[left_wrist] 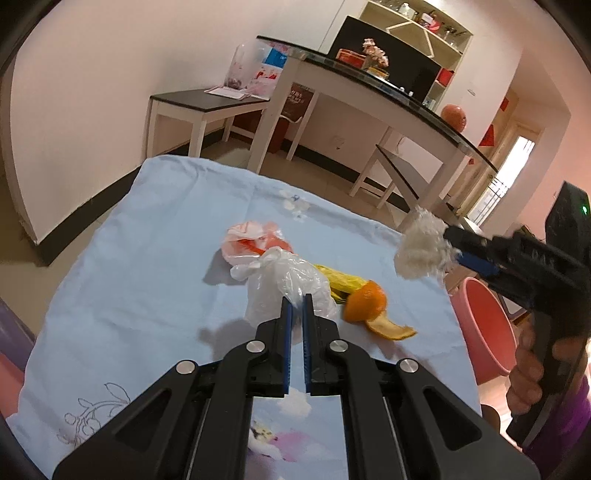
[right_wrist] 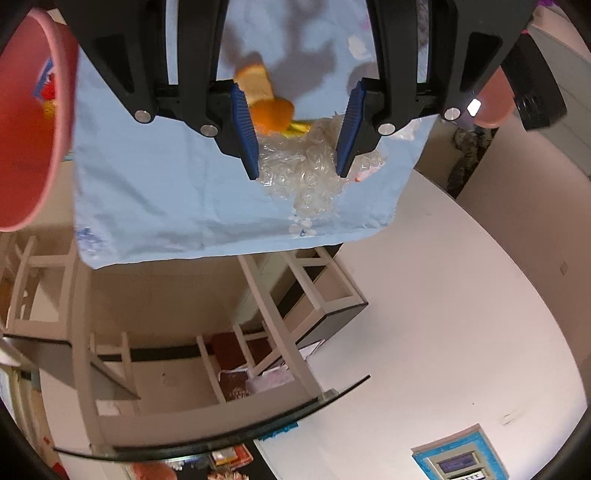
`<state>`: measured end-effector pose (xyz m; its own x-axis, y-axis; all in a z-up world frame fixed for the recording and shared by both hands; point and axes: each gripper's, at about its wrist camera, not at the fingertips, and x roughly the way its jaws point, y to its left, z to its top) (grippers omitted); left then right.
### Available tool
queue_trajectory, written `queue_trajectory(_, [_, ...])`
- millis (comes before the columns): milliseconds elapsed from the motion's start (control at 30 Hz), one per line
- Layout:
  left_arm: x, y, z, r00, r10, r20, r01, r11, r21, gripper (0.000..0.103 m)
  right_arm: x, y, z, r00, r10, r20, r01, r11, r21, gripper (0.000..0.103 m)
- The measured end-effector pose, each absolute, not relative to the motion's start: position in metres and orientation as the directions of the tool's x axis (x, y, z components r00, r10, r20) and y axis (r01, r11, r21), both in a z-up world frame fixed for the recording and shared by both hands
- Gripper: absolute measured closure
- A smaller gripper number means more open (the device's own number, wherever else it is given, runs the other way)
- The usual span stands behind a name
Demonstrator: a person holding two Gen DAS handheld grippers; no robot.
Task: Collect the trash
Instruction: 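Grasp the white plastic bag with the left tool while the right tool grasps the clear bag, then carry both bags over the pink bucket and open both tools to drop them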
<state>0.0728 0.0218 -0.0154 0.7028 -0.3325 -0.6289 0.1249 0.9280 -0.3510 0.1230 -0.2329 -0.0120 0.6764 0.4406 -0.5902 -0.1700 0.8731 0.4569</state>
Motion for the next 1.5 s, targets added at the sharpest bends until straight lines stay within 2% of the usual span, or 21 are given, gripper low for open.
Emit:
queue_trajectory(733, [0.054, -0.065, 0.015, 0.686, -0.404, -0.605, 0.278, 0.914, -0.295, 0.098, 0.016, -0.303, -0.006, 0.792, 0.291, -0.537, -0.104, 0.931, 0.350, 0.061])
queue_trajectory(1500, [0.057, -0.203, 0.022, 0.558, -0.571, -0.602, 0.533, 0.803, -0.267, 0.098, -0.044, -0.457, -0.028, 0.838, -0.062, -0.543, 0.286, 0.897, 0.338, 0.060])
